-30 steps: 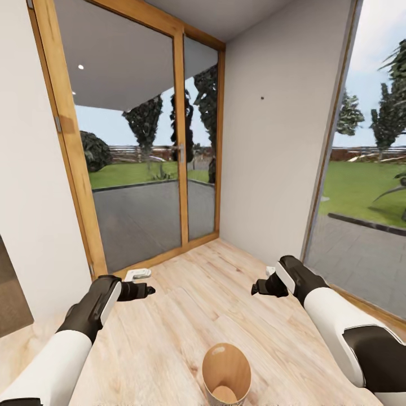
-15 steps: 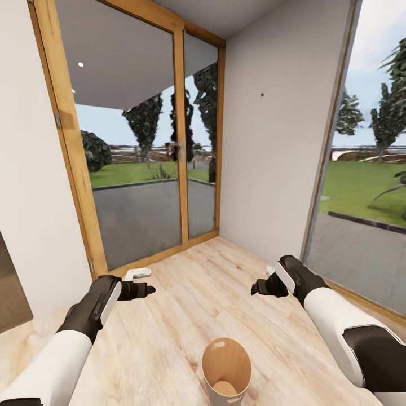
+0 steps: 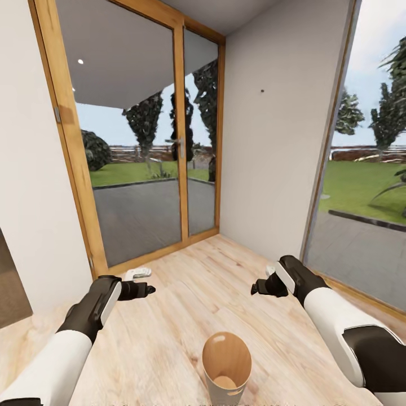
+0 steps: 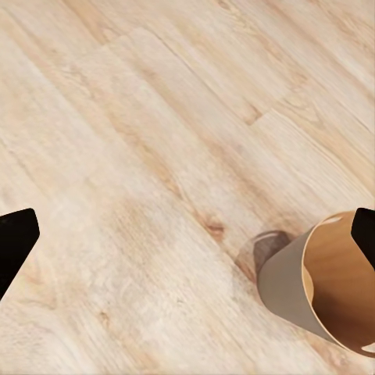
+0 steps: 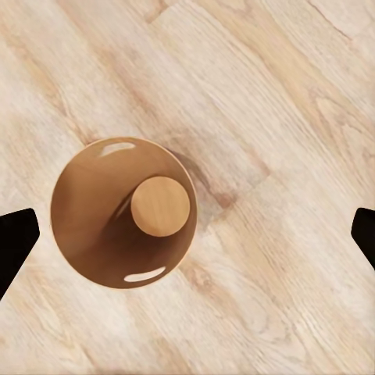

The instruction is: Put the three can of soda from the living room inside the tash can in the kitchen.

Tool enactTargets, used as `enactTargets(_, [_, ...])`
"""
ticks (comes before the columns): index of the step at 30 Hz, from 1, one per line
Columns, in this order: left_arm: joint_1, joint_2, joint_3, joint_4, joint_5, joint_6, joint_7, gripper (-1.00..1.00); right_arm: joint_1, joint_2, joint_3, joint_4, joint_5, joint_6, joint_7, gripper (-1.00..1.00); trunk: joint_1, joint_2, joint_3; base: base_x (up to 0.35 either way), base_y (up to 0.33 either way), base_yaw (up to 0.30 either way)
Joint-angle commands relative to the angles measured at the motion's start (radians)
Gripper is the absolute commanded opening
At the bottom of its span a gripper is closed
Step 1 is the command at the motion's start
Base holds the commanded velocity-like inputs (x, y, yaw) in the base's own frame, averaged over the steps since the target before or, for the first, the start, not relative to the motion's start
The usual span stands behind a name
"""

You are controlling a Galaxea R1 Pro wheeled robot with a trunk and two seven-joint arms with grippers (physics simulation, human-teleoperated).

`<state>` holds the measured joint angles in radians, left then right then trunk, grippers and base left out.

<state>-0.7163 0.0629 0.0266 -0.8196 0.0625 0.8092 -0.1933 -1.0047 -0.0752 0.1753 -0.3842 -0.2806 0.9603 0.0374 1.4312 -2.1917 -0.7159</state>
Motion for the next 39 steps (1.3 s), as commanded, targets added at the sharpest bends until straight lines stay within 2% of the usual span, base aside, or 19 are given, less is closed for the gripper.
enactTargets(1, [0.000,0.000,0.000,0.000,0.000,0.000,0.000,1.00,0.000,0.000,0.000,0.000,0.000,0.000,0.000,1.00,0.004,-0.007,-0.003,0.000,0.000,0.000])
enactTargets(20, [0.000,-0.002,-0.002,-0.001,0.000,-0.002,-0.002,1.00,0.000,0.002,0.005,0.001,0.001,-0.001,-0.001,1.00,0.077,-0.140,-0.088,0.000,0.000,0.000])
enactTargets(39, [0.000,-0.002,-0.004,-0.001,0.000,-0.004,-0.002,1.00,0.000,0.004,0.007,0.001,0.001,-0.039,-0.004,1.00,0.150,-0.273,-0.178,0.000,0.000,0.000])
